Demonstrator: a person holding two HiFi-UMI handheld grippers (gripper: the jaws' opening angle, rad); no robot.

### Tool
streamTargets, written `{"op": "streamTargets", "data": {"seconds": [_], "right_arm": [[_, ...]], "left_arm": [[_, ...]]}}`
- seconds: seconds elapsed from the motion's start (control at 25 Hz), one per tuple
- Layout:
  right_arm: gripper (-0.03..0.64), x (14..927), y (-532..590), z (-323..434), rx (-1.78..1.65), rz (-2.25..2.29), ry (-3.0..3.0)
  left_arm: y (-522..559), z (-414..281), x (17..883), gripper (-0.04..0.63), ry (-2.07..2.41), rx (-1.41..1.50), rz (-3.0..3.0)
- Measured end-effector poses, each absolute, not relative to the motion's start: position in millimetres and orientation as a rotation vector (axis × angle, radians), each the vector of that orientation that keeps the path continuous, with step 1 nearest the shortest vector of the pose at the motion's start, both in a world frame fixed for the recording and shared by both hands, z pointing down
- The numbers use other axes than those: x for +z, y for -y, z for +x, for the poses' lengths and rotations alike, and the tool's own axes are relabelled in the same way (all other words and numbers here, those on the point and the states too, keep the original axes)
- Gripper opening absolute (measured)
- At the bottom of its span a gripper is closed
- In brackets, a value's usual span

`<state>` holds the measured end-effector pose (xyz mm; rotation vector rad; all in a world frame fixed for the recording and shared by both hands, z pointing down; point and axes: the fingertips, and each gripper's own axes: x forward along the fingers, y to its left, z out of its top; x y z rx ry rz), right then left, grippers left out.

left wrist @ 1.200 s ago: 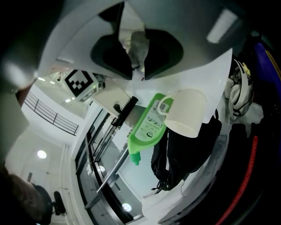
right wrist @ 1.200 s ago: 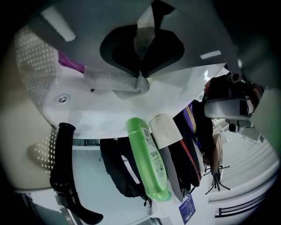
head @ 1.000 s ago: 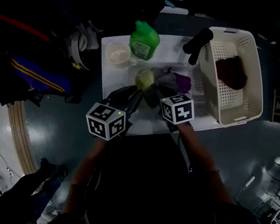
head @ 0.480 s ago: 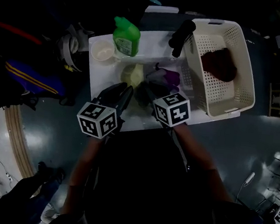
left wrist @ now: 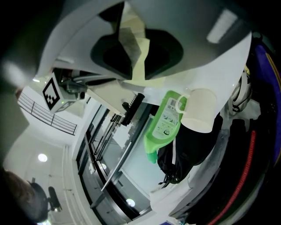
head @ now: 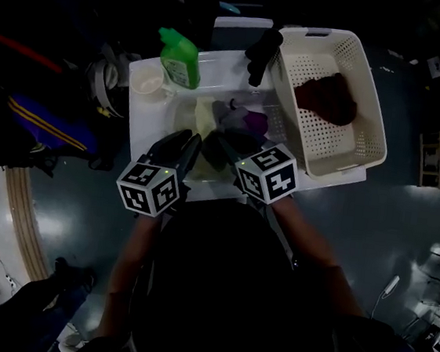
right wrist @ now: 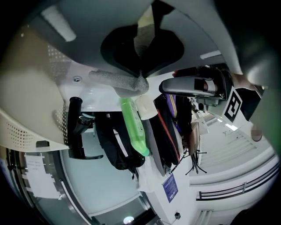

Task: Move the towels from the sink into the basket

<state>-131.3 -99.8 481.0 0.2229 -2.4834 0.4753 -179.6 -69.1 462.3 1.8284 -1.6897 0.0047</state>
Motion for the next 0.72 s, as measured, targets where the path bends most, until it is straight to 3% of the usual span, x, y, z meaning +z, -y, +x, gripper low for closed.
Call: {"op": "streamTargets", "data": {"seconds": [0.72], "right_arm": [[0.020,446.2,100.1,-103.1,0.434,0.160,2.581]], "left_arm": [[78.6,-161.3,452.1,0.120,1.725,-0.020,1.829]]}}
